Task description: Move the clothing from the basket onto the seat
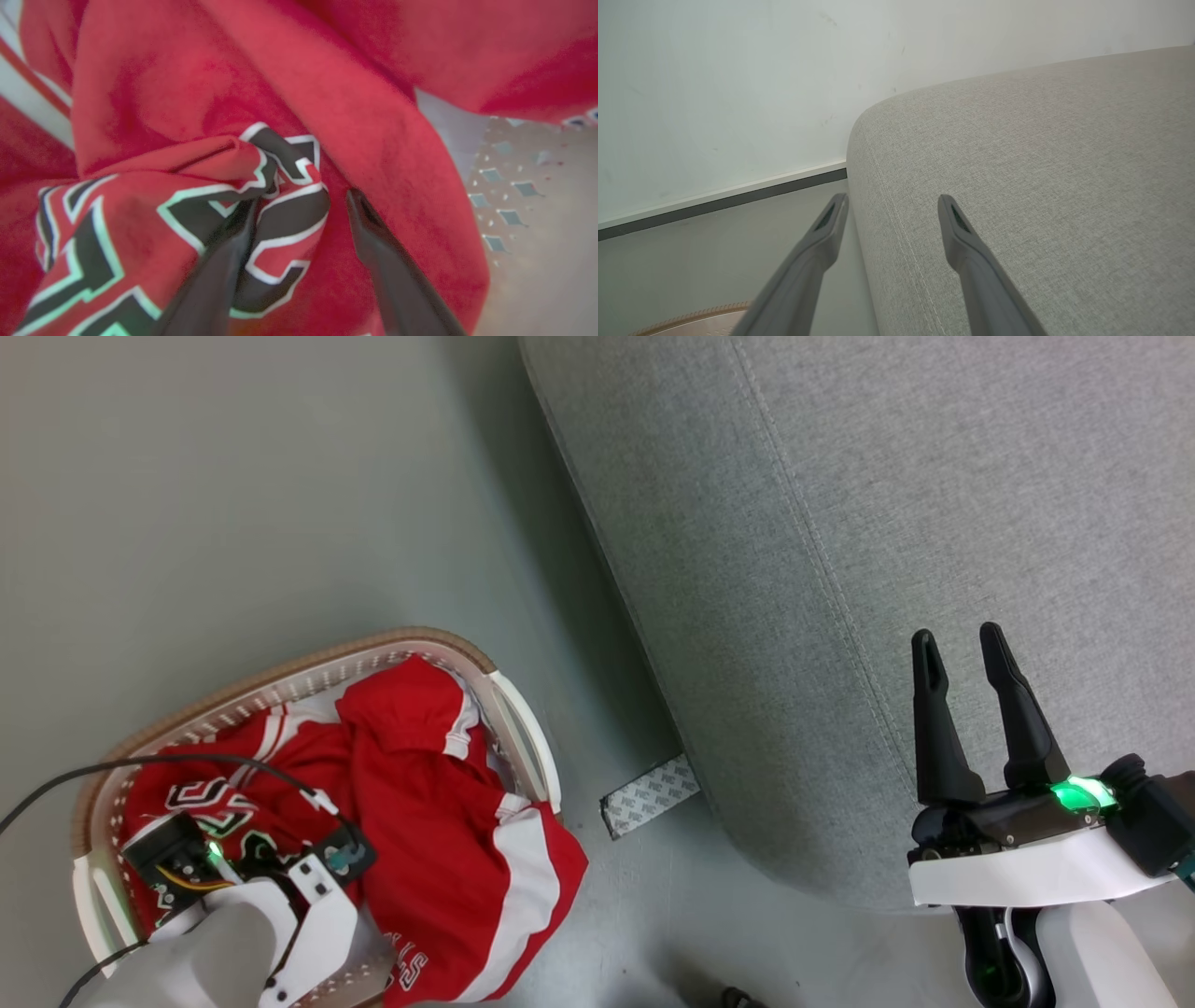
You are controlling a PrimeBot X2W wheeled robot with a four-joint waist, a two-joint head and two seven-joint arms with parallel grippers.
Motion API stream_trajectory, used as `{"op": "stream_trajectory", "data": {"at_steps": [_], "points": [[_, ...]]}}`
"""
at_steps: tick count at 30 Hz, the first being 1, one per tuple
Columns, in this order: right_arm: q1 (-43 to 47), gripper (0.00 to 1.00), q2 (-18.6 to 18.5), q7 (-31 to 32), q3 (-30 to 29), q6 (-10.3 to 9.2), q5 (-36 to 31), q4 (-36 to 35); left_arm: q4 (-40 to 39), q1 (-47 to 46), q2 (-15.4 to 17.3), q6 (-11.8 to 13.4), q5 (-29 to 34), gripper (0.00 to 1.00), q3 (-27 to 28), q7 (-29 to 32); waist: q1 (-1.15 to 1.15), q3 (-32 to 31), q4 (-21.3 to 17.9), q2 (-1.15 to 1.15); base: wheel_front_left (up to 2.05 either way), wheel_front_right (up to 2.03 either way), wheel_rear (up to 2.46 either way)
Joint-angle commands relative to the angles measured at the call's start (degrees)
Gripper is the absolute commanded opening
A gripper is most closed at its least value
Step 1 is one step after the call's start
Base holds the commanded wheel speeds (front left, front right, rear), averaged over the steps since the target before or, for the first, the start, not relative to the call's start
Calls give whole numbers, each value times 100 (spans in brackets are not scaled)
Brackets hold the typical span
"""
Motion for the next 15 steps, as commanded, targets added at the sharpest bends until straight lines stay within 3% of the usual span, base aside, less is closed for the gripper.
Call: {"op": "stream_trajectory", "data": {"at_steps": [1, 2, 15], "points": [[8, 100, -4, -14, -37, -12, 79, -26, 44, -44, 11, 6, -125, 26, -118, 63, -1, 39, -4, 0, 0, 0, 0], [17, 100, -4, -14, -45, -12, 81, -32, 61, -78, 21, 6, -162, 0, -204, 95, -1, 55, -2, 0, 0, 0, 0], [-122, 100, -3, -14, 63, -12, 92, 68, 71, -159, 196, 6, -1201, 0, -831, -283, -1, -53, -43, 0, 0, 0, 0]]}}
